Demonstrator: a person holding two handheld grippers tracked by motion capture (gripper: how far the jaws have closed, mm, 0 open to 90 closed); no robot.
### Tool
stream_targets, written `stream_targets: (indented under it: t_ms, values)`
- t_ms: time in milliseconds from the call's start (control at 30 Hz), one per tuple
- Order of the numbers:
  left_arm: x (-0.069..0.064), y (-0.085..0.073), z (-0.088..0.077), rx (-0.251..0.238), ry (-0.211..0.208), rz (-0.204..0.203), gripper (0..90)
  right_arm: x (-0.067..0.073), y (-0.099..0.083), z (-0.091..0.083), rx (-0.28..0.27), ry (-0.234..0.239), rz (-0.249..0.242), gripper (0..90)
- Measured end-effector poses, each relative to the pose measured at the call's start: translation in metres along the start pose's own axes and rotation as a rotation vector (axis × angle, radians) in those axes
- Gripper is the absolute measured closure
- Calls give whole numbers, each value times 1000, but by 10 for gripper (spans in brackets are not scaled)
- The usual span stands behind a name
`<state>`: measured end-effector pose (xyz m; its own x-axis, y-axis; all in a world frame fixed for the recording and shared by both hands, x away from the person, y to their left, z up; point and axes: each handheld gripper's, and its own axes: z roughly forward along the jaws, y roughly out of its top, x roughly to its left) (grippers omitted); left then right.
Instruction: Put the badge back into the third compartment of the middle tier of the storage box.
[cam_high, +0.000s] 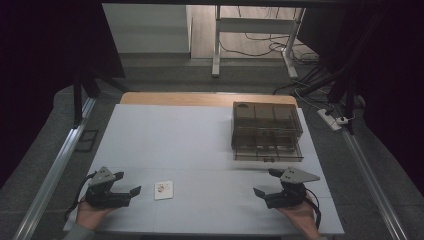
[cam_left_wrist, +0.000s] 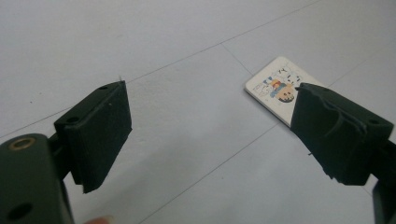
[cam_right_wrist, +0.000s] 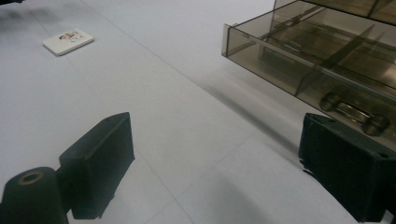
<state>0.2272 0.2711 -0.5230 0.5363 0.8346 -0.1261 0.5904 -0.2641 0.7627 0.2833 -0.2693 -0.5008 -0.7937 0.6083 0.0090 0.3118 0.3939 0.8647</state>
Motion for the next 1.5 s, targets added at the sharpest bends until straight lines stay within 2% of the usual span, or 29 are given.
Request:
stream_targets:
  t_ms: [200,467,667,1033,1200,1500]
  values:
    - [0,0,1,2,1,2,124,2,3,5,0,-1,-7,101]
    - [0,0,1,4,2,2,125,6,10,11,-20,20,-20,101]
    - [0,0,2,5,2,4,125,9,14,18,-15,32,-29,102]
    - [0,0,1,4,2,5,125,24,28,44,2,82,-76,102]
    - [0,0,1,2,0,6,125,28,32,49,1,85,-88,102]
    - [0,0,2,4,-1,6,125,37,39,61,8,126,-101,102]
